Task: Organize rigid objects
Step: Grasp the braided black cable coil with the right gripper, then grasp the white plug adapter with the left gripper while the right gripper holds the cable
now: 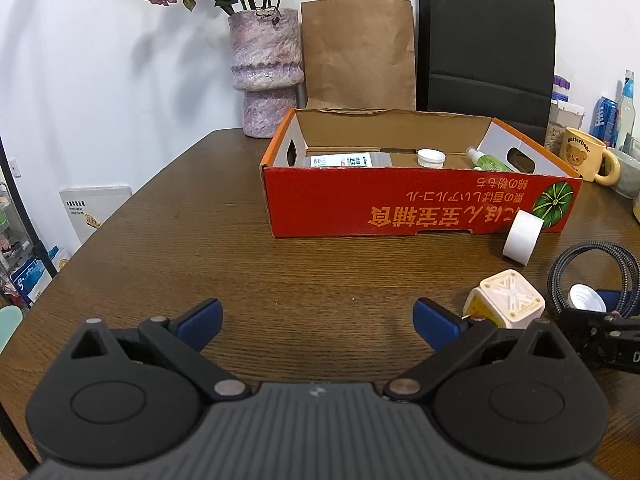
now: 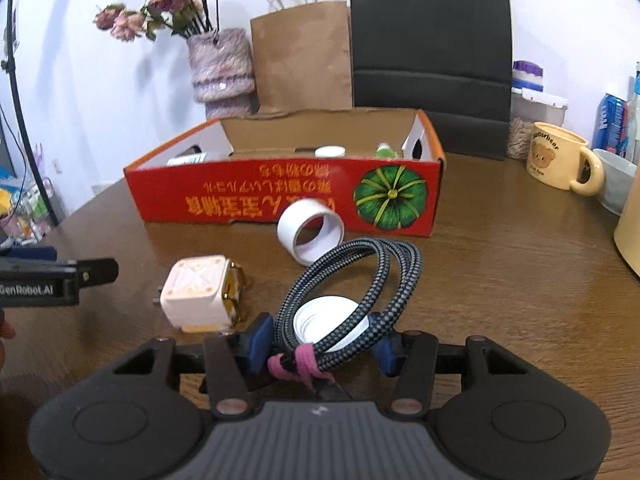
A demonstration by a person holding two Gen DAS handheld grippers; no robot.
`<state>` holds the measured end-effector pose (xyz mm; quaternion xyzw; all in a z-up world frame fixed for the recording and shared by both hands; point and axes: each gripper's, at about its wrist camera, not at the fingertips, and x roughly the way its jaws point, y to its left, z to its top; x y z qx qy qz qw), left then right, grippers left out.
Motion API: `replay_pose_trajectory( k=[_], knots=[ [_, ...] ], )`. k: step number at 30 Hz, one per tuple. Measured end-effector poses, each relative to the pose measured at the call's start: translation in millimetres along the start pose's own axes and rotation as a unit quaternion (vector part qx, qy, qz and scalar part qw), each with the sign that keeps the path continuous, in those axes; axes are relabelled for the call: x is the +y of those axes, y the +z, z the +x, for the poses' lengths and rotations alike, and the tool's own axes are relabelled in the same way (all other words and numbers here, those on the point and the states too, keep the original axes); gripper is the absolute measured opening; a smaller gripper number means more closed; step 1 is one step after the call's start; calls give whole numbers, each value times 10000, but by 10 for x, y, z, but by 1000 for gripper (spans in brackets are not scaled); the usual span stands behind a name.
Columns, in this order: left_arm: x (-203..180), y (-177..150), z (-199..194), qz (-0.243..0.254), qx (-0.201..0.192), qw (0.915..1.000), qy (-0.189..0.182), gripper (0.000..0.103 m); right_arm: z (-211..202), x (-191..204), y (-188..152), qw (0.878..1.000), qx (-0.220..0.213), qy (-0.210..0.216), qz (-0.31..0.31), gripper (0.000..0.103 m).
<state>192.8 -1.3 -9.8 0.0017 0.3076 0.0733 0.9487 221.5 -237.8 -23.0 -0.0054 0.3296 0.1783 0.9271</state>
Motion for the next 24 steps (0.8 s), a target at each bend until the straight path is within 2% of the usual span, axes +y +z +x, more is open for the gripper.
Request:
replay_pose_trajectory(
  k=[3, 4, 5, 6, 7, 9, 12, 19, 22, 24],
  knots=[
    [1, -1, -3, 10, 4, 10000, -12, 103, 13, 3, -8, 10000, 24, -18, -3, 52],
    [0, -3, -4, 14, 3, 10000, -12, 103, 17, 3, -10, 10000, 25, -38, -9, 55],
    [0, -3, -5, 13, 1, 10000, -13, 103, 23, 4, -10, 10000, 37, -88, -22, 60],
    [-1, -3, -5, 9, 2, 10000, -17, 103, 30, 5, -9, 9998, 47, -171, -50, 75],
    [0, 0, -7, 10, -1, 10000, -23, 103, 39, 6, -10, 9996, 64, -278, -77, 84],
    [1, -1, -16, 13, -9, 10000, -29, 103, 36, -7, -7, 9993, 47, -360, -93, 87],
    [-14, -1, -25, 27, -13, 10000, -40, 103, 34, 0, -1, 9986, -3, -512, -160, 99],
    [-21, -4, -43, 42, -20, 9999, -90, 103, 112, 153, -17, 9944, 8, -817, -674, 103],
    [-26, -4, -51, 48, -40, 9999, -111, 103, 141, 26, 5, 9975, 125, -630, -293, 103],
    [-32, -6, -50, 54, -44, 9999, -123, 103, 150, -66, 11, 9983, 187, -548, -18, 98]
  ],
)
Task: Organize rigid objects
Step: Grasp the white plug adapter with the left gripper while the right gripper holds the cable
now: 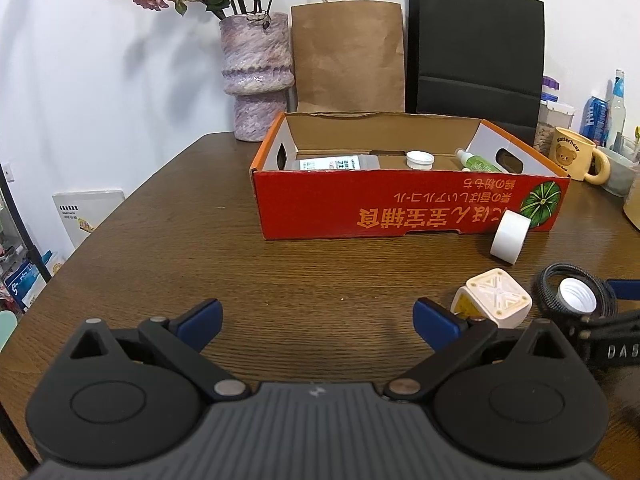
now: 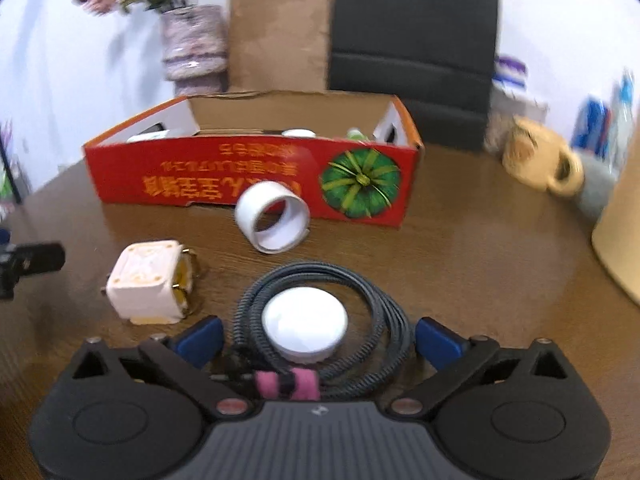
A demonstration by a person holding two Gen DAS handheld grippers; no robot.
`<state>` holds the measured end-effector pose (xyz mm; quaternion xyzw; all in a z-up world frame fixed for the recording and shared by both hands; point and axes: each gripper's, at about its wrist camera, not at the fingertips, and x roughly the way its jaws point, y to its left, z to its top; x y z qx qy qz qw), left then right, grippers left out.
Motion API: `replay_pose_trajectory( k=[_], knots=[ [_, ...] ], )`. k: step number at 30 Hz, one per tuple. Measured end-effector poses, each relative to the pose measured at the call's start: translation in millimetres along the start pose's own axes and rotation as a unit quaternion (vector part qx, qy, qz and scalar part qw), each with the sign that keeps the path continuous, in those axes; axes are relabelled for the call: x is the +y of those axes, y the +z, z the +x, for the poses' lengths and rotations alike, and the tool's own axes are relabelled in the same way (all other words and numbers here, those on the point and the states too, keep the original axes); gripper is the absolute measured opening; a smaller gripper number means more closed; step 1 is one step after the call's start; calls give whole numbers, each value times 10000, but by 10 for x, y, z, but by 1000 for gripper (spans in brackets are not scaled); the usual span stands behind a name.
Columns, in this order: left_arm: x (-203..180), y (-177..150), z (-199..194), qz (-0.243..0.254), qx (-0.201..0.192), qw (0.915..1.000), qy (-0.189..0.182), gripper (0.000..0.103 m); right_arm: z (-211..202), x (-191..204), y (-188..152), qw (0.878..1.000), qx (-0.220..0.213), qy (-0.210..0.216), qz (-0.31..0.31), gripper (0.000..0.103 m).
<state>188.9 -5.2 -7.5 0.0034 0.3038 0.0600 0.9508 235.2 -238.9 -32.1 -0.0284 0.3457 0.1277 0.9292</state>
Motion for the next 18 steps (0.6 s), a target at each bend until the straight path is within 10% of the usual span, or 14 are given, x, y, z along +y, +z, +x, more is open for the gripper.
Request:
replay_pose_trajectory(
  k=[18],
  knots=[
    [-474, 45, -41, -122, -80, 9994, -307, 103, -365, -154, 63, 9976, -680, -112, 56, 88]
  ],
)
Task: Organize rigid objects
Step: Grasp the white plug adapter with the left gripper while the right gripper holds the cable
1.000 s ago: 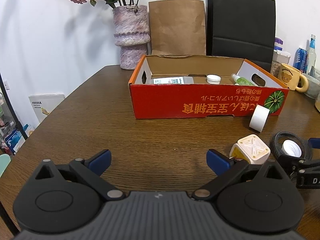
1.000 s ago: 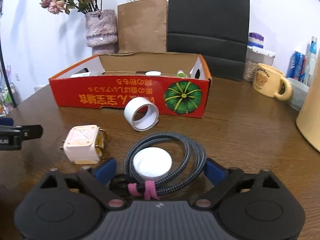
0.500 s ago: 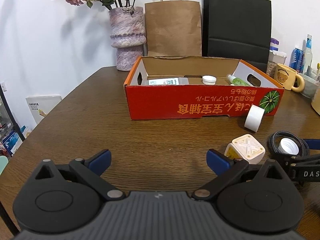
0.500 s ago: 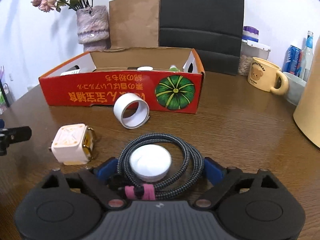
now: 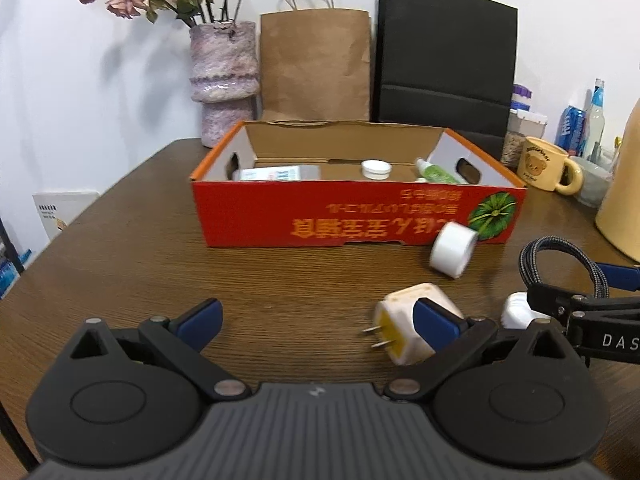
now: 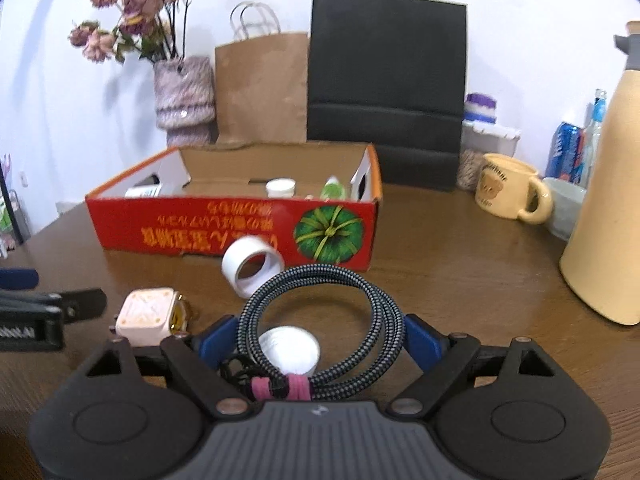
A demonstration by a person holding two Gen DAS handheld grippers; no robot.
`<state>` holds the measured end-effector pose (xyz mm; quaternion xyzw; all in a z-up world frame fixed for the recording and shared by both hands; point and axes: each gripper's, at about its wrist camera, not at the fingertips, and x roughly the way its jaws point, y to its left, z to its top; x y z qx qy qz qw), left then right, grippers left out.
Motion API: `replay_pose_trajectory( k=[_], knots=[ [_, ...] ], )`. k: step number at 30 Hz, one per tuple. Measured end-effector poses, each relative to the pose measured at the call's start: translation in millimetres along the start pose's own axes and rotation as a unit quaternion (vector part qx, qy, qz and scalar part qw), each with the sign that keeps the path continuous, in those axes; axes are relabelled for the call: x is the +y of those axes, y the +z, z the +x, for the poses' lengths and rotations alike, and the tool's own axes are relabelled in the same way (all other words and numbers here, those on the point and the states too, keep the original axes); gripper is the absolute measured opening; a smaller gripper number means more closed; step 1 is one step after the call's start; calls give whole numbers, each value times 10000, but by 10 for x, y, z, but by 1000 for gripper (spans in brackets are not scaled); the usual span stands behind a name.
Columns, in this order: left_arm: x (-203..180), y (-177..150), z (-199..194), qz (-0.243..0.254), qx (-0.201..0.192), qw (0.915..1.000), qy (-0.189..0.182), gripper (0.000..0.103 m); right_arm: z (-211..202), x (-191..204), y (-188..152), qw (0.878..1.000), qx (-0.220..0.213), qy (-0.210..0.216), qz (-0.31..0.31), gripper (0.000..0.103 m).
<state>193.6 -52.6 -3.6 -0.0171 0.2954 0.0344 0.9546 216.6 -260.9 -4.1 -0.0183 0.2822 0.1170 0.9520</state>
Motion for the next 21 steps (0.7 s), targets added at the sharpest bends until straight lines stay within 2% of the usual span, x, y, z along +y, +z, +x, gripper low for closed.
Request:
replay_pose_trajectory(
  k=[3, 10, 21],
  knots=[
    [-150, 0, 43, 21, 29, 10000, 43, 103, -51, -93, 22, 9999, -100, -31, 41, 88],
    [-480, 0, 179, 134, -18, 9986, 511, 103, -70, -305, 7, 9998, -117, -100, 125, 88],
    [-692, -2, 396, 139, 220, 9971, 710, 103, -24, -444, -19, 9993, -70, -266, 267, 88]
  ],
)
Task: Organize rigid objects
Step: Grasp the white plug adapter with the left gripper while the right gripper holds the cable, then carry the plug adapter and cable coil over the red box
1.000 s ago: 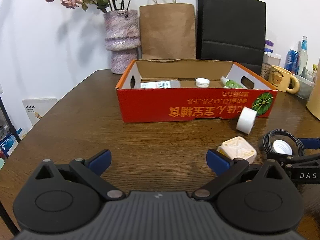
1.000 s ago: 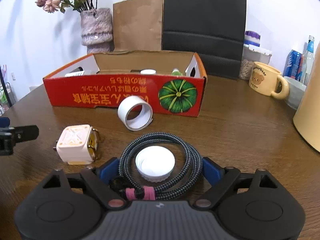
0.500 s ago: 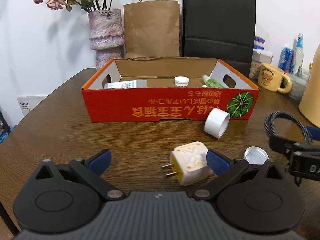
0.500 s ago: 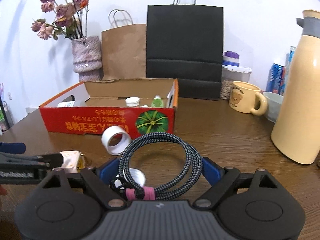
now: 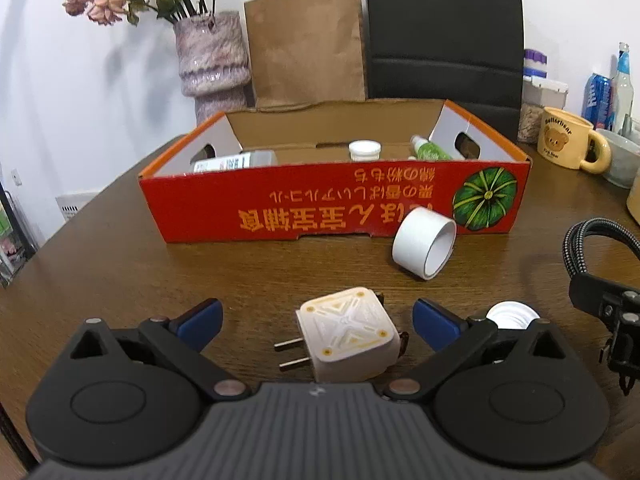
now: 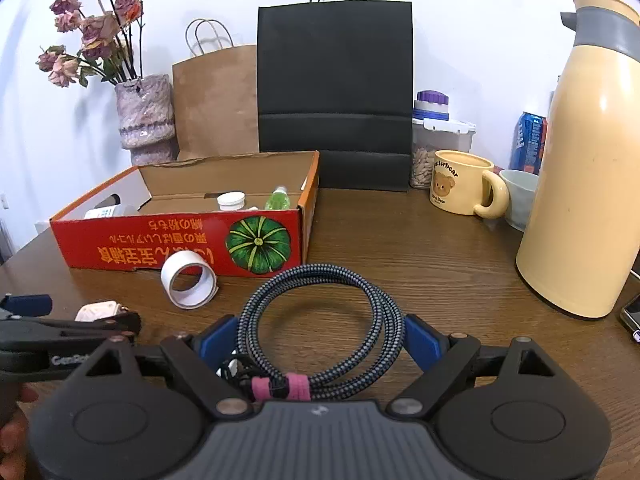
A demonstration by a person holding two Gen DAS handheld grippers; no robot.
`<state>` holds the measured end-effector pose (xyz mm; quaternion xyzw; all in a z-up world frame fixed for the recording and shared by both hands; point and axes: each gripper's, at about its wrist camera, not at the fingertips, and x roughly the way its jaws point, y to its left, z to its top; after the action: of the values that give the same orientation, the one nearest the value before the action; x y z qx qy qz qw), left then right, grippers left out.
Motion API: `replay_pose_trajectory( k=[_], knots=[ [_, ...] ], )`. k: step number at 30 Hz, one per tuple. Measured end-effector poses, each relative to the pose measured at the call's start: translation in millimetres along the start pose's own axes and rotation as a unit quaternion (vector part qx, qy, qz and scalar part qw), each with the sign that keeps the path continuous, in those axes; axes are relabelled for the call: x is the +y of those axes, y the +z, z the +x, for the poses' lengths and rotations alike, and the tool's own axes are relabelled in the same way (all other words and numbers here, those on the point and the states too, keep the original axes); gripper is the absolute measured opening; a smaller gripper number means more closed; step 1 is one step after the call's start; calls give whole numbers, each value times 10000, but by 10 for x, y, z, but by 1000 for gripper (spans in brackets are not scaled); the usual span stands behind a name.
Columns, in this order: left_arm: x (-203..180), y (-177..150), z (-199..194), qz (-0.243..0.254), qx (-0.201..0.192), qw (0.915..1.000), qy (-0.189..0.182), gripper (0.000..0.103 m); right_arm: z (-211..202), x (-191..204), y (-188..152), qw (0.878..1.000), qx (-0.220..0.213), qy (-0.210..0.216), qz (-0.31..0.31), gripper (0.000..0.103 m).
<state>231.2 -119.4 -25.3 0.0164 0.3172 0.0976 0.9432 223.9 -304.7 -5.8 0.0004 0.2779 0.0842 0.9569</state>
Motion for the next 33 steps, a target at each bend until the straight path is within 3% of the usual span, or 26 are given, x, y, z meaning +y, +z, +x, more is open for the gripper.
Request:
replay_pose_trajectory(
  k=[7, 12, 33],
  knots=[
    [31, -21, 62, -96, 94, 9999, -68, 100, 72, 6, -23, 10000, 88, 4, 19, 88],
    [56, -42, 46, -151, 97, 9992, -343, 70, 84, 2, -31, 10000, 87, 12, 20, 88],
    [300, -61, -133, -177, -134, 9988, -429, 70, 30, 61, -52, 9998, -106, 118, -77, 88]
  ],
)
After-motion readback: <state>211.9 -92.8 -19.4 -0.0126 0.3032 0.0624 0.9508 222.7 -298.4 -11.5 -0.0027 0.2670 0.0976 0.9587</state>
